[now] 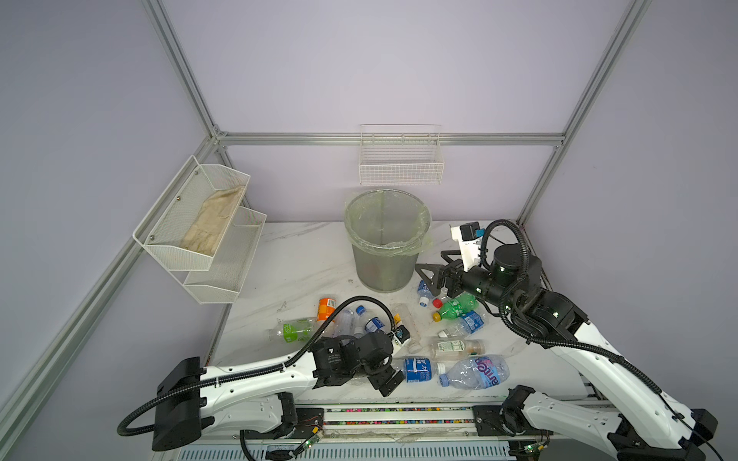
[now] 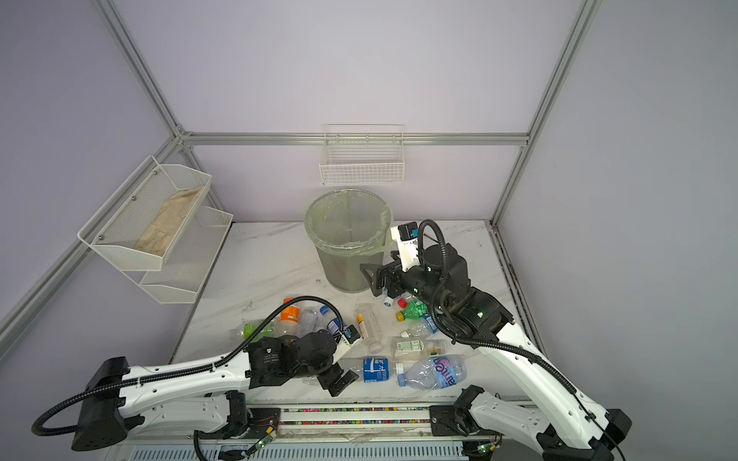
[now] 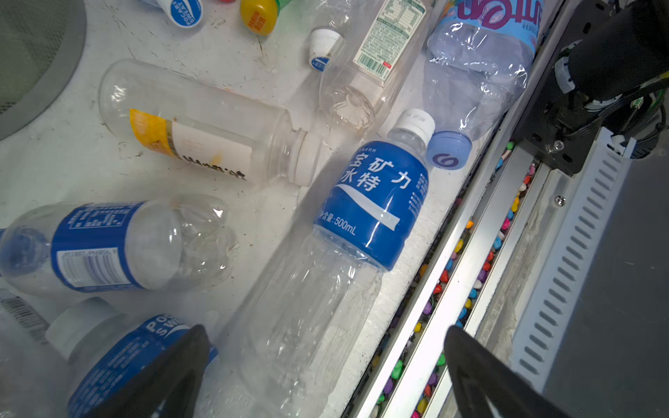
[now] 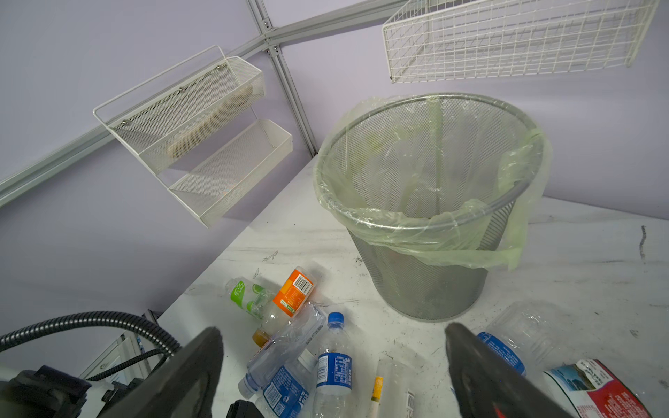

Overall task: Throw the plastic bottles in the bin
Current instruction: Pick up the plastic bottle from the bottom-center of the table.

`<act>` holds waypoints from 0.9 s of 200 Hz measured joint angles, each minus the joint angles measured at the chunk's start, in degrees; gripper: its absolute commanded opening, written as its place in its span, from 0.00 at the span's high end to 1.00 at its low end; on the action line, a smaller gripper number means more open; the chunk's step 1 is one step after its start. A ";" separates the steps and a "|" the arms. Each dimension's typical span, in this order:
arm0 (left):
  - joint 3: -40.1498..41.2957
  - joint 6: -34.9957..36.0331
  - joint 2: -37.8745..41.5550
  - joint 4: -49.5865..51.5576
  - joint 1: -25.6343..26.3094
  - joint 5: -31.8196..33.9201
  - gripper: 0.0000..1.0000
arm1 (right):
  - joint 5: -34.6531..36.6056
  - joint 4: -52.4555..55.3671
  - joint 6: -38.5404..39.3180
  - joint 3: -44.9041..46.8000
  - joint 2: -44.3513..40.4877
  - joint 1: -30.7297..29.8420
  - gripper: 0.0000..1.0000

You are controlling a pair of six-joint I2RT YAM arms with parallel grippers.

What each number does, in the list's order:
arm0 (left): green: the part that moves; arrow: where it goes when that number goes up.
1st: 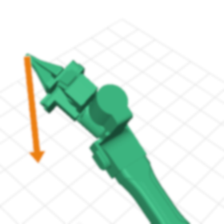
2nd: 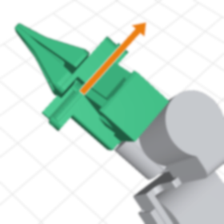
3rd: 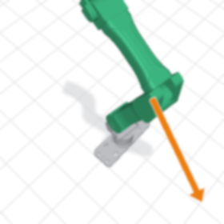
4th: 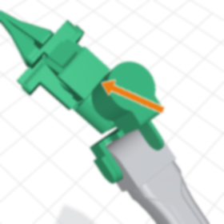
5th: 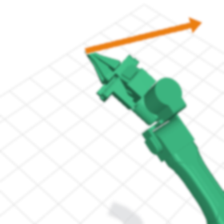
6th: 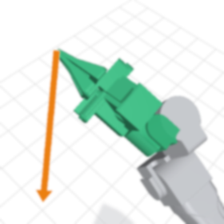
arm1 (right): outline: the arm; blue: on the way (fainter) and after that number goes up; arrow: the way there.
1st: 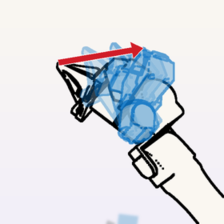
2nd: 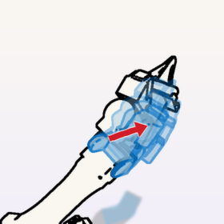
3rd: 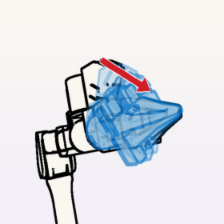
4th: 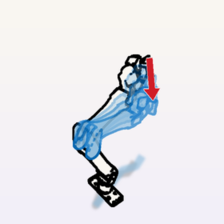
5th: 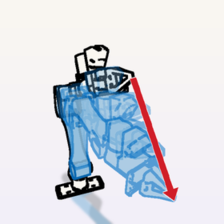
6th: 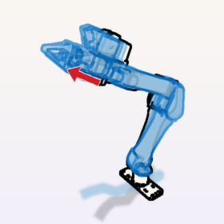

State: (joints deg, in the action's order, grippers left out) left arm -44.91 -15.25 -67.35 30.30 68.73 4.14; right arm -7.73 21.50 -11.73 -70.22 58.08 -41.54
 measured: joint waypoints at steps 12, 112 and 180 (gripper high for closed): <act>-0.42 0.37 -1.99 -0.39 0.28 -1.05 0.00 | 0.02 0.04 0.00 0.24 -0.48 0.00 0.03; -4.46 4.94 -13.64 -1.70 1.55 -2.58 0.00 | 0.44 0.13 -0.44 1.75 -2.03 0.00 0.03; -6.23 7.37 -19.17 -1.90 1.57 -2.73 0.00 | 0.79 0.09 -2.21 1.77 -4.04 0.00 0.03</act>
State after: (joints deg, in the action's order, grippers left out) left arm -51.13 -7.88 -86.52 28.40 70.30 1.41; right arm -6.94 21.58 -13.93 -68.45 54.04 -41.54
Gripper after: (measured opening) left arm 0.996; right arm 0.974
